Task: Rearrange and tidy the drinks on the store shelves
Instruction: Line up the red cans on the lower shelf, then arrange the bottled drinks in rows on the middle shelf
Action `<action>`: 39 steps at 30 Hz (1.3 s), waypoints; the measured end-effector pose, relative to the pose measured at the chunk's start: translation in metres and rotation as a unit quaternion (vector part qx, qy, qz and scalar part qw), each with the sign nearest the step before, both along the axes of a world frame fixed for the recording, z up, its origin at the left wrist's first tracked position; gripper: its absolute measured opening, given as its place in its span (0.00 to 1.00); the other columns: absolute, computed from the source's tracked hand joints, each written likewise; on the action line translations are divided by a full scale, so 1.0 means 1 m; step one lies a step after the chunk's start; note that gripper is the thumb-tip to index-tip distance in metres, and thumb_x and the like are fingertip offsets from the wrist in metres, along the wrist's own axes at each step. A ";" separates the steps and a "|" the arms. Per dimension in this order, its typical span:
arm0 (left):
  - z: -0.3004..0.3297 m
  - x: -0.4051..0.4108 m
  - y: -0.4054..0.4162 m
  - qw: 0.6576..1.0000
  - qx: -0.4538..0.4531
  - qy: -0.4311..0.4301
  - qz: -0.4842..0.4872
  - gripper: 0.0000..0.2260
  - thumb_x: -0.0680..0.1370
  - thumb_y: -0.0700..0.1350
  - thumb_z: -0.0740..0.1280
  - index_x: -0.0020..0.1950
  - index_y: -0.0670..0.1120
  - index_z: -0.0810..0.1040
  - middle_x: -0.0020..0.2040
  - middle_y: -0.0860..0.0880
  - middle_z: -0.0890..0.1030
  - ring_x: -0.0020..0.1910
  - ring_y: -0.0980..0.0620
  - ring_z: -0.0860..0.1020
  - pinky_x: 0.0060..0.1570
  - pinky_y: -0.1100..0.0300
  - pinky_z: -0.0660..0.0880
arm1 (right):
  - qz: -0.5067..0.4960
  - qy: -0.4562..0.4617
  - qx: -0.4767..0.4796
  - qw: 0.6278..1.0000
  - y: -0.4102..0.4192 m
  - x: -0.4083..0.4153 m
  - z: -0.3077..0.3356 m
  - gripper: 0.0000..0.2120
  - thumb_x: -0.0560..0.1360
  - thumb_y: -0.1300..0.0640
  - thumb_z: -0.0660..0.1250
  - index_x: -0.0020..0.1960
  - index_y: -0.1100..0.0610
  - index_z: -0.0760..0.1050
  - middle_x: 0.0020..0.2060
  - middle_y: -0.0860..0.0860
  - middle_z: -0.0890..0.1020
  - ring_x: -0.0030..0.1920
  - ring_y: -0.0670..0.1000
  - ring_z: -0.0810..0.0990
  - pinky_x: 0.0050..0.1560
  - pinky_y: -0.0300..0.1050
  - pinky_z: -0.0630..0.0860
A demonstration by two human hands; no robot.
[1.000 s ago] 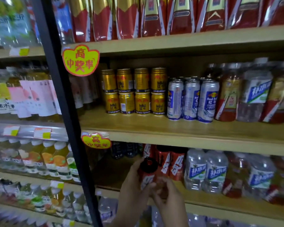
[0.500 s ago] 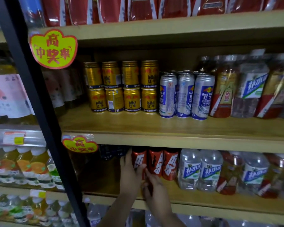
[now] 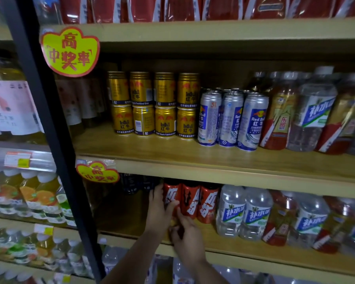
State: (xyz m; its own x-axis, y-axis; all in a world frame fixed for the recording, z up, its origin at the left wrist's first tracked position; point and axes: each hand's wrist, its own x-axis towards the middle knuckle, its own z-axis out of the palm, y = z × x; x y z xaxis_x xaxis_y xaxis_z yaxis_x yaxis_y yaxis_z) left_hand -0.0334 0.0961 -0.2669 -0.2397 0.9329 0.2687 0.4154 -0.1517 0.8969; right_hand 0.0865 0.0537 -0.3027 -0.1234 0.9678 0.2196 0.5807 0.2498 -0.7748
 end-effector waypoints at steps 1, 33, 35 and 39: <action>0.004 0.001 -0.001 1.000 -0.005 -0.006 -0.003 0.34 0.77 0.43 0.73 0.78 0.50 0.61 0.70 0.47 0.67 0.70 0.48 0.70 0.69 0.44 0.71 | 0.015 0.003 -0.001 1.000 -0.001 0.002 0.004 0.30 0.80 0.58 0.63 0.80 0.49 0.60 0.61 0.43 0.75 0.51 0.30 0.72 0.50 0.18 0.63; 0.117 0.260 -0.045 0.794 0.135 0.575 -0.146 0.32 0.76 0.59 0.69 0.75 0.48 0.63 0.69 0.45 0.74 0.66 0.41 0.73 0.63 0.47 0.72 | -0.305 -0.338 0.159 0.876 -0.061 0.334 0.128 0.31 0.65 0.57 0.78 0.65 0.63 0.74 0.57 0.59 0.78 0.61 0.62 0.75 0.66 0.57 0.73; 0.106 0.258 -0.053 0.807 0.177 0.545 -0.141 0.32 0.73 0.58 0.72 0.72 0.49 0.64 0.66 0.47 0.73 0.65 0.43 0.73 0.65 0.49 0.67 | -0.299 -0.361 0.165 0.868 -0.059 0.351 0.128 0.32 0.64 0.55 0.78 0.65 0.63 0.74 0.56 0.60 0.79 0.59 0.62 0.76 0.64 0.58 0.74; 0.074 0.257 -0.068 0.823 0.228 0.497 -0.154 0.37 0.63 0.59 0.80 0.62 0.50 0.65 0.65 0.46 0.73 0.64 0.44 0.75 0.69 0.51 0.69 | -0.236 -0.433 0.106 0.864 -0.050 0.371 0.130 0.34 0.71 0.42 0.68 0.72 0.56 0.68 0.63 0.55 0.75 0.65 0.59 0.70 0.69 0.52 0.66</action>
State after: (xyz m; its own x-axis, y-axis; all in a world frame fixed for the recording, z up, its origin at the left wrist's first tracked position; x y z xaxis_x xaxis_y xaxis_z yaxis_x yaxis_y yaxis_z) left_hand 0.2233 0.0281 -0.1928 0.5395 0.6554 0.5286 0.7877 -0.6146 -0.0419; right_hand 0.4578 0.0041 -0.1730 0.0675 0.9044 0.4213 0.9953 -0.0903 0.0344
